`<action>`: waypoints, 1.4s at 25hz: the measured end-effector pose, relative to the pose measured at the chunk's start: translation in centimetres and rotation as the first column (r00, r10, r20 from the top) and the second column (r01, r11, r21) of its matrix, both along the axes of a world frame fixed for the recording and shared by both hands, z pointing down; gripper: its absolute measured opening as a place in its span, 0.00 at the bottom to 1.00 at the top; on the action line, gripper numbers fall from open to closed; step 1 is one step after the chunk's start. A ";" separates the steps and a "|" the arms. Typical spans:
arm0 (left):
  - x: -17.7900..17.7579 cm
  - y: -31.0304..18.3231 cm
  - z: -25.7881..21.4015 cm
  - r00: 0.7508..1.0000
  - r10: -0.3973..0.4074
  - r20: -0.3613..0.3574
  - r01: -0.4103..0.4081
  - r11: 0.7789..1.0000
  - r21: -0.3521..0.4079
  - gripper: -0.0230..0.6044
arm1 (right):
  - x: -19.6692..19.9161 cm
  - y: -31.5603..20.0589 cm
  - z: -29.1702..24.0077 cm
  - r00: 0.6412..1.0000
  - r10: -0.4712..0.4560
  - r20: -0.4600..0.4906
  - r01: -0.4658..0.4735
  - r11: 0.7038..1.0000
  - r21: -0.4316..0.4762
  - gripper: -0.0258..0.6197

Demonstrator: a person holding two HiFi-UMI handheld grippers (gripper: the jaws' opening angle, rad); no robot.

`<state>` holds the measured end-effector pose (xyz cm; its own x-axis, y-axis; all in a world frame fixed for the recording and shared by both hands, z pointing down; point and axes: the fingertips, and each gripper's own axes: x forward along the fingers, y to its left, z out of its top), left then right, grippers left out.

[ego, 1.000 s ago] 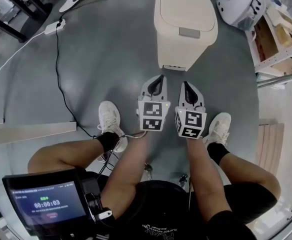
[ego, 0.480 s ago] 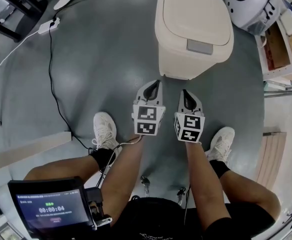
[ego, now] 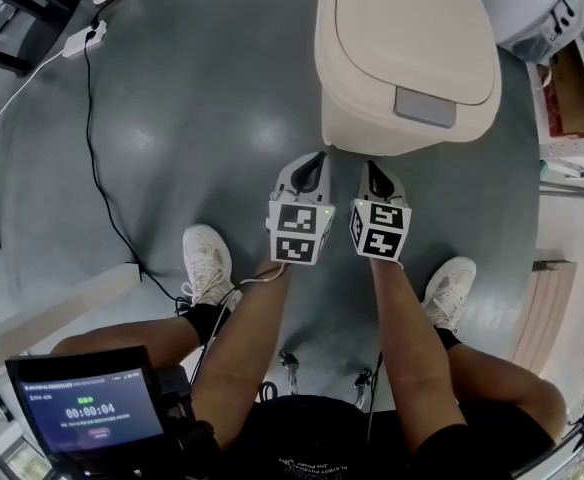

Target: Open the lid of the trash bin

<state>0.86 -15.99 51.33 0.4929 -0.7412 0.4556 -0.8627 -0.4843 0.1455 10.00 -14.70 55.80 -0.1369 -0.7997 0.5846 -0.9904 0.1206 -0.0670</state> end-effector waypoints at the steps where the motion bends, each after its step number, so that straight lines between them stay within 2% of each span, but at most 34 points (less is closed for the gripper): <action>1: 0.0 -0.3 0.4 1.000 0.000 0.001 0.000 1.000 -0.004 0.03 | 0.2 -0.5 0.6 1.000 0.003 0.001 -0.003 1.000 -0.013 0.04; 7: 0.7 -2.5 3.1 0.999 -0.008 -0.034 0.007 0.999 -0.045 0.03 | 1.4 -3.3 4.7 1.000 0.015 -0.025 -0.016 0.997 -0.077 0.04; 19: 0.3 -2.1 2.8 0.998 -0.035 -0.043 0.032 0.997 -0.074 0.03 | 2.0 -4.8 6.4 0.998 0.050 -0.030 -0.054 0.989 -0.137 0.04; 29: -0.1 -2.1 3.3 0.999 -0.037 -0.032 0.034 0.996 -0.079 0.03 | 1.6 -4.7 7.1 0.999 0.026 -0.047 -0.033 0.986 -0.165 0.04; 35: -0.8 -2.6 3.1 0.997 -0.064 -0.048 0.060 0.995 -0.078 0.03 | 1.4 -4.7 7.3 0.995 -0.012 -0.096 -0.007 0.981 -0.193 0.04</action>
<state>0.02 -18.62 54.38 0.4710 -0.7350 0.4877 -0.8813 -0.4163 0.2236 11.35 -19.35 63.13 -0.0743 -0.6705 0.7382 -0.9931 0.1170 0.0063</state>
